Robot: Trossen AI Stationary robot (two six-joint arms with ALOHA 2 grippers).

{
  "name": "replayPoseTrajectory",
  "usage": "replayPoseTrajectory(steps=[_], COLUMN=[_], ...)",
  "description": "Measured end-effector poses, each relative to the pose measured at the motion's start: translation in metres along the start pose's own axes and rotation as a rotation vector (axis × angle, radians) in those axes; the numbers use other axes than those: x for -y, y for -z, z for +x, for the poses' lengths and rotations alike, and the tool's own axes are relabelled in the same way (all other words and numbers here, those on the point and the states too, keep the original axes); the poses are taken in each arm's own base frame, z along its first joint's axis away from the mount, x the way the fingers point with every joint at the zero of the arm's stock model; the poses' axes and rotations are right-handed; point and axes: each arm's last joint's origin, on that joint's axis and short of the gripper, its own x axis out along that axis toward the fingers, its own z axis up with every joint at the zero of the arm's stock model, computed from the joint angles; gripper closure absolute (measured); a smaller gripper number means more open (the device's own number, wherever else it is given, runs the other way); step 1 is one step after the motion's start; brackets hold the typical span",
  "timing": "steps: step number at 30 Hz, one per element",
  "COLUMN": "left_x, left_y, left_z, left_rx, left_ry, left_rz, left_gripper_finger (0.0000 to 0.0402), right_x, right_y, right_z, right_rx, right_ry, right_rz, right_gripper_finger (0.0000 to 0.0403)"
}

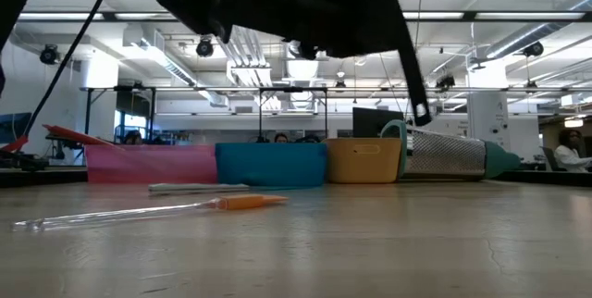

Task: Pick & Place Kitchen Items
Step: Put the black serving spoon with holes into the pink bin

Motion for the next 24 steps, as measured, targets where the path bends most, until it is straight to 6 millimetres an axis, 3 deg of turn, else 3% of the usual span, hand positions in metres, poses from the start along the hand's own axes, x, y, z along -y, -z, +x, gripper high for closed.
replayPoseTrajectory(steps=[6, 11, 19, 24], left_x=[-0.008, -0.022, -0.057, -0.091], left_y=[-0.004, -0.019, -0.059, -0.082], left_z=[-0.011, -0.035, -0.089, -0.136], left_rx=[-0.148, -0.332, -0.479, -0.576], left_ry=[-0.129, -0.26, -0.416, -0.447], left_rz=[0.094, 0.236, 0.319, 0.366], left_gripper_finger=[0.0382, 0.0382, 0.0382, 0.0382], right_x=[0.002, 0.004, 0.01, 0.013], right_y=[0.004, 0.015, 0.031, 0.038], right_z=[-0.001, -0.003, -0.006, -0.009], right_rx=[-0.033, -0.118, -0.239, -0.295], right_ry=[0.01, 0.021, 0.069, 0.09], right_rz=[-0.027, -0.031, -0.023, -0.011], right_gripper_finger=[0.0304, 0.0315, 0.0333, 0.0341])
